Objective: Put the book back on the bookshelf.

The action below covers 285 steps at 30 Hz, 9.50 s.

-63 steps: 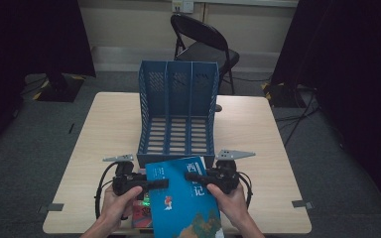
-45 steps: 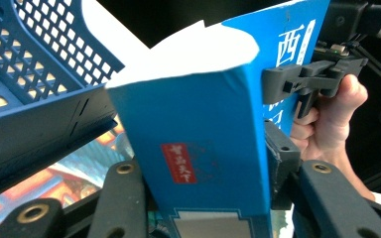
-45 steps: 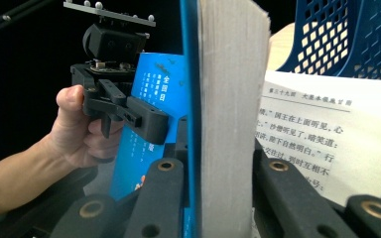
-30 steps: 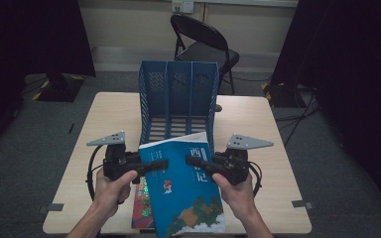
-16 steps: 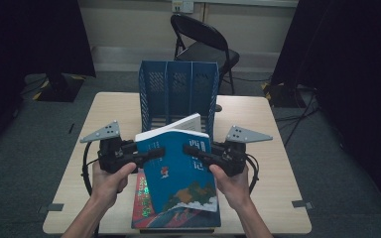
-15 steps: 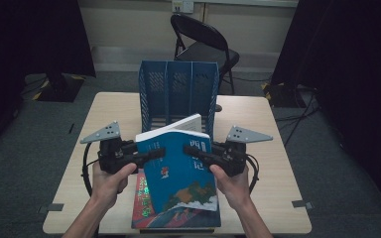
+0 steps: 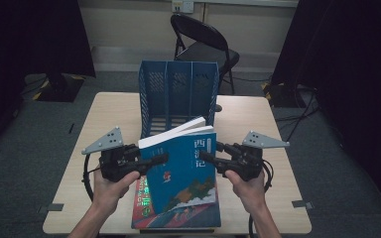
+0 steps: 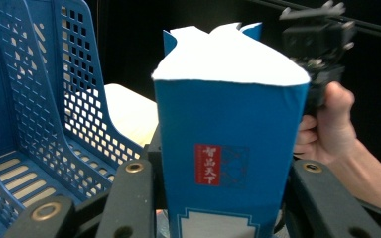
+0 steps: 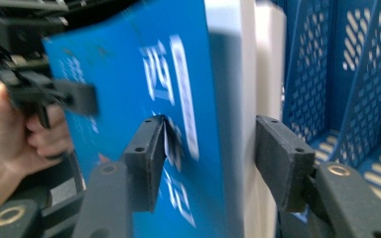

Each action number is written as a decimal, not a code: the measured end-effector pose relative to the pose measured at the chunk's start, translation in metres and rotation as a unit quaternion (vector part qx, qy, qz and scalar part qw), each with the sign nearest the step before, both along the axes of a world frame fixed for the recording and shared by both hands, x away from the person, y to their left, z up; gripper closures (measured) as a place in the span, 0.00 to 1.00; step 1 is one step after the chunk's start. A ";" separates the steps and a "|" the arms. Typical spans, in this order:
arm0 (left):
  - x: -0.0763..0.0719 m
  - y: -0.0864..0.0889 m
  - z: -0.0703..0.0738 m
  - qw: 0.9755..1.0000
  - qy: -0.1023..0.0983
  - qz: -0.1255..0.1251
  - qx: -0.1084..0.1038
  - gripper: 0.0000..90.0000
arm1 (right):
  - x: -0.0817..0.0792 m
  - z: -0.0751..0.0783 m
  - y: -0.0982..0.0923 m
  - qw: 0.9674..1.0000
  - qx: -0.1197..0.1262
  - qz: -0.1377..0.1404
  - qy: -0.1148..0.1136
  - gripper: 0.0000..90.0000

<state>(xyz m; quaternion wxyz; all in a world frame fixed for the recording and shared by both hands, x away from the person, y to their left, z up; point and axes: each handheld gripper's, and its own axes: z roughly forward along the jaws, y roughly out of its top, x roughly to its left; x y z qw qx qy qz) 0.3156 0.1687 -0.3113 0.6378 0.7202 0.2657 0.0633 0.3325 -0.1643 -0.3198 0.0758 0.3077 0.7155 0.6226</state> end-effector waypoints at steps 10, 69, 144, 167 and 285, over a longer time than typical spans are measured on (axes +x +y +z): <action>-0.010 -0.006 0.001 1.000 -0.011 -0.012 0.013 0.67 | 0.011 -0.028 -0.004 0.999 -0.003 0.047 0.025 0.46; 0.012 -0.024 -0.030 0.998 0.056 0.015 0.032 0.68 | 0.014 -0.032 -0.004 0.998 -0.025 0.043 0.026 0.50; 0.026 0.050 0.025 0.974 0.013 0.226 0.032 0.69 | 0.018 -0.084 -0.042 0.995 -0.059 -0.028 0.074 0.42; 0.068 0.043 0.030 0.953 0.025 0.296 0.056 0.69 | 0.020 -0.088 -0.045 0.995 -0.059 -0.028 0.079 0.42; 0.168 -0.005 -0.021 0.920 0.015 0.382 0.089 0.69 | 0.020 -0.095 -0.047 0.993 -0.071 -0.022 0.091 0.42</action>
